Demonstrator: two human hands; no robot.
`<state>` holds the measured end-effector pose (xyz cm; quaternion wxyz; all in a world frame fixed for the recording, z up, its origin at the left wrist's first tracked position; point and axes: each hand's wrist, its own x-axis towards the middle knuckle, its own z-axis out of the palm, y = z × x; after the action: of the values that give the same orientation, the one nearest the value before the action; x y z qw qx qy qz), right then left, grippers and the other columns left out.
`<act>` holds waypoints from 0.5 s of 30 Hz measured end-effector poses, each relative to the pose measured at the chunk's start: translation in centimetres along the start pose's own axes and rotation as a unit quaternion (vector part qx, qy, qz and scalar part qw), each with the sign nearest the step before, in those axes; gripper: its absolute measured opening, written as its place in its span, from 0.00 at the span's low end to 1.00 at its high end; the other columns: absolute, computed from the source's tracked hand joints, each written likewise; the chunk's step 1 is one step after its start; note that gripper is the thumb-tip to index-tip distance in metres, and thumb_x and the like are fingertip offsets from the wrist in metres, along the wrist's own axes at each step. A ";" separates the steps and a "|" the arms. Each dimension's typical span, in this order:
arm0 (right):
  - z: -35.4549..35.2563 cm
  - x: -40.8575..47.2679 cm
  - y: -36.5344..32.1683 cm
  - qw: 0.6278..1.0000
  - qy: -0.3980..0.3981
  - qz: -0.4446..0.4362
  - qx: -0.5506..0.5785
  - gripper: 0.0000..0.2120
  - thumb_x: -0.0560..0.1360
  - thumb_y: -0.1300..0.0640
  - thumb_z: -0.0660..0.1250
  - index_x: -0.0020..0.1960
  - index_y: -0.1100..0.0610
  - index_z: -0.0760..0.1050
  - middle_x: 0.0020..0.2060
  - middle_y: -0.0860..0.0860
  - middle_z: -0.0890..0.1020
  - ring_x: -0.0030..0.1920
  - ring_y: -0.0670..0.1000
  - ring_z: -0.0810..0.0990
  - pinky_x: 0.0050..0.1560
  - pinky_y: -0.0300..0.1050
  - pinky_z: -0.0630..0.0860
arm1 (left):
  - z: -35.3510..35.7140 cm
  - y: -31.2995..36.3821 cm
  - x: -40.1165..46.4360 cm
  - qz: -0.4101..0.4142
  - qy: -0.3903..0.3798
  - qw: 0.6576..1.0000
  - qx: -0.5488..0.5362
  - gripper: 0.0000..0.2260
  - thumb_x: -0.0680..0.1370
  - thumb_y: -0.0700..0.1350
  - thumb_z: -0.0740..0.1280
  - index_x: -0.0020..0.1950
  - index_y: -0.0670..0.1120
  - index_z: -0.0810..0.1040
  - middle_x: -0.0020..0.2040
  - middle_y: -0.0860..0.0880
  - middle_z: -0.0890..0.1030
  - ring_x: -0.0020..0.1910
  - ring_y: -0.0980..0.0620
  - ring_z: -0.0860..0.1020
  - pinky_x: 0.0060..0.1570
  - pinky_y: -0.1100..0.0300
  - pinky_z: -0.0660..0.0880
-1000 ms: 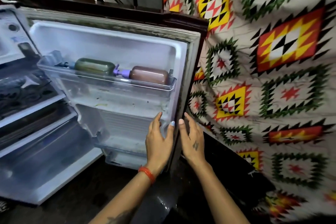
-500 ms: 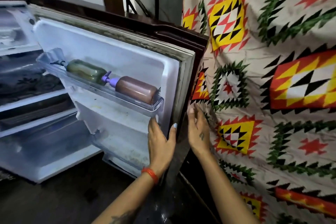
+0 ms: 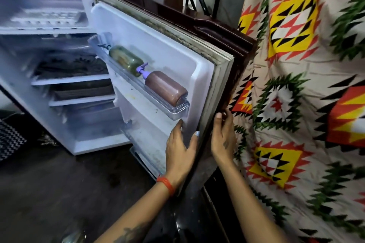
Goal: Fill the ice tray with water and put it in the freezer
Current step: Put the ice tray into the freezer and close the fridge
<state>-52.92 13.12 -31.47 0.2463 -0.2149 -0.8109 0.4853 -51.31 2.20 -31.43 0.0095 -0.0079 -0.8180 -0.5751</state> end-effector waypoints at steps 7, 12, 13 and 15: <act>1.7 -4.6 -1.1 0.997 0.056 -0.039 0.028 0.42 0.70 0.27 0.48 0.67 0.59 0.67 0.62 0.55 0.75 0.62 0.54 0.73 0.57 0.42 0.68 | -2.8 -1.6 -2.1 -0.005 0.054 0.998 -0.015 0.25 0.77 0.50 0.65 0.72 0.47 0.63 0.69 0.49 0.70 0.66 0.52 0.69 0.66 0.52 0.68; 4.1 -9.1 -2.6 0.994 0.074 -0.063 0.052 0.39 0.71 0.28 0.52 0.62 0.61 0.70 0.56 0.57 0.75 0.58 0.57 0.74 0.59 0.52 0.72 | -6.5 -3.3 -3.5 -0.003 0.095 0.995 -0.019 0.25 0.77 0.51 0.66 0.71 0.47 0.65 0.67 0.50 0.72 0.65 0.53 0.70 0.64 0.52 0.70; 4.7 -9.9 -2.9 0.993 0.077 -0.067 0.055 0.37 0.72 0.30 0.54 0.61 0.62 0.70 0.55 0.57 0.75 0.57 0.57 0.74 0.57 0.57 0.73 | -7.4 -3.7 -3.8 -0.003 0.100 0.995 -0.021 0.25 0.77 0.52 0.65 0.71 0.47 0.65 0.67 0.50 0.72 0.65 0.52 0.70 0.64 0.50 0.70; 5.7 -11.9 -3.6 0.993 0.078 -0.070 0.061 0.34 0.72 0.33 0.58 0.60 0.62 0.70 0.53 0.55 0.75 0.56 0.56 0.74 0.57 0.58 0.72 | -9.3 -4.4 -4.3 -0.003 0.108 0.994 -0.020 0.25 0.77 0.51 0.65 0.72 0.46 0.65 0.68 0.49 0.71 0.66 0.52 0.69 0.65 0.49 0.69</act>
<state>-47.42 0.62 -32.84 0.3547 -0.1797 -0.7713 0.4970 -47.01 -8.05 -32.55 0.0959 0.0566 -0.8005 -0.5889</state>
